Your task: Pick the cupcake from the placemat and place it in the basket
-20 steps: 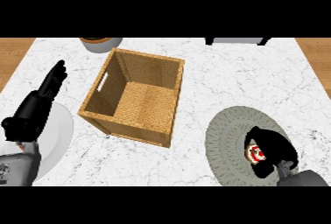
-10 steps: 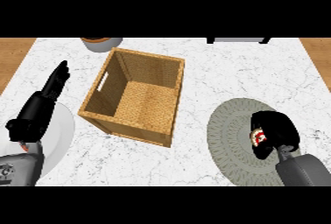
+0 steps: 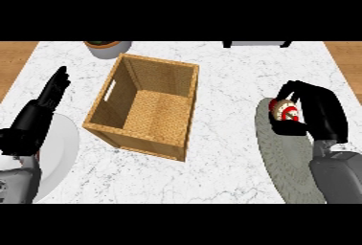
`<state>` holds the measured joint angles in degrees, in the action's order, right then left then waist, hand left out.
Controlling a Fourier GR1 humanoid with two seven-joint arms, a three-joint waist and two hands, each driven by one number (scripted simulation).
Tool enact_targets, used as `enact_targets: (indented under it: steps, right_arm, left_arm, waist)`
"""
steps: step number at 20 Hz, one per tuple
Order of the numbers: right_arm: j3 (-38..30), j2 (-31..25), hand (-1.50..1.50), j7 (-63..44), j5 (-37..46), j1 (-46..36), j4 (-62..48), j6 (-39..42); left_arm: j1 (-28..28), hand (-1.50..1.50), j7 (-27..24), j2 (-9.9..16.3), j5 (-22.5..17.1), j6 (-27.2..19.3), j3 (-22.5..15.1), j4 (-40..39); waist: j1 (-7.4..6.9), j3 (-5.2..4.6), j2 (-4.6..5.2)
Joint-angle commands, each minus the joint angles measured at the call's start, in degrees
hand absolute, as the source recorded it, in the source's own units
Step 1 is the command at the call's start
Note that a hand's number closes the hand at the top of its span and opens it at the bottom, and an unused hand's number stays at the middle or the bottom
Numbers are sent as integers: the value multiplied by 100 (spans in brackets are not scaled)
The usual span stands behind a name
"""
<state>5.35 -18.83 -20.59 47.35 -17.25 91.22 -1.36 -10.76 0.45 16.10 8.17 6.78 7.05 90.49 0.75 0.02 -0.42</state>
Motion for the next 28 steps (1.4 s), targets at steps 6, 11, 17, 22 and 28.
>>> enact_targets:
  steps: [6,11,17,22,28]
  right_arm:
    - [-323,347,150,-752,-1129,-1353,1780,715]
    - [-185,709,150,-2037,-1613,-2481,2258,1423]
    - [246,1316,150,-2949,-1563,-4017,1156,1612]
    - [408,1855,150,-4009,-1549,-5062,553,1596]
    - [270,1876,150,-3479,-1836,-5649,-1187,1218]
  left_arm:
    - [127,0,-105,1,-124,156,36,39]
    - [-107,0,-144,-49,33,49,0,-206]
    - [-92,0,-258,-26,113,47,15,-223]
    - [-165,0,-154,27,-49,210,89,-193]
    - [-306,0,-77,-360,325,-153,-238,-310]
  waist:
    - [-95,-8,11]
    - [-69,-9,17]
    - [-129,-10,35]
    - [-130,-10,22]
    - [-170,-9,60]
